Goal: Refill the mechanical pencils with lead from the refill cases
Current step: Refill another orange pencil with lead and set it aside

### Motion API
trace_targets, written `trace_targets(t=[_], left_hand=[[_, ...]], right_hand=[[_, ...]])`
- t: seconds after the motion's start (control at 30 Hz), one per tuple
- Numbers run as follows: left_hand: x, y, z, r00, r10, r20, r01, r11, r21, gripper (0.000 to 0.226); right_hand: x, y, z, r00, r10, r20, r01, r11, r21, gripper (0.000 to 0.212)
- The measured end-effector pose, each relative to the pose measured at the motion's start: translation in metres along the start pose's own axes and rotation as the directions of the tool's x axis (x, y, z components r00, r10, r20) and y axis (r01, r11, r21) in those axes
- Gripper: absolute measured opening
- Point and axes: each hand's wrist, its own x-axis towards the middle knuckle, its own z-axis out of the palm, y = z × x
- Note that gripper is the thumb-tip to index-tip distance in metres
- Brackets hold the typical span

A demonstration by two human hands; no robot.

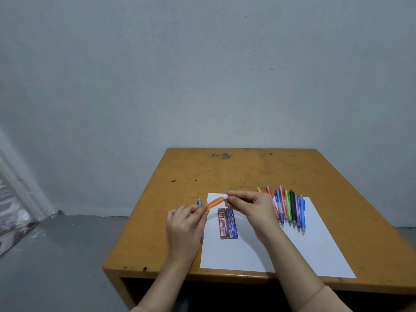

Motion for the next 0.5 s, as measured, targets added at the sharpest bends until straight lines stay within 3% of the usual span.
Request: trace_targets(t=[0.17, 0.5], left_hand=[[0.0002, 0.0001, -0.0003, 1.000, 0.021, -0.006, -0.021, 1.000, -0.009, 0.026], [-0.0012, -0.0004, -0.0006, 1.000, 0.005, -0.005, -0.005, 1.000, -0.003, 0.028]], right_hand=[[0.0018, -0.0012, -0.0032, 1.000, -0.014, 0.028, 0.018, 0.992, -0.124, 0.015], [0.0006, 0.0078, -0.0028, 0.998, 0.013, 0.061, -0.004, 0.991, -0.134, 0.026]])
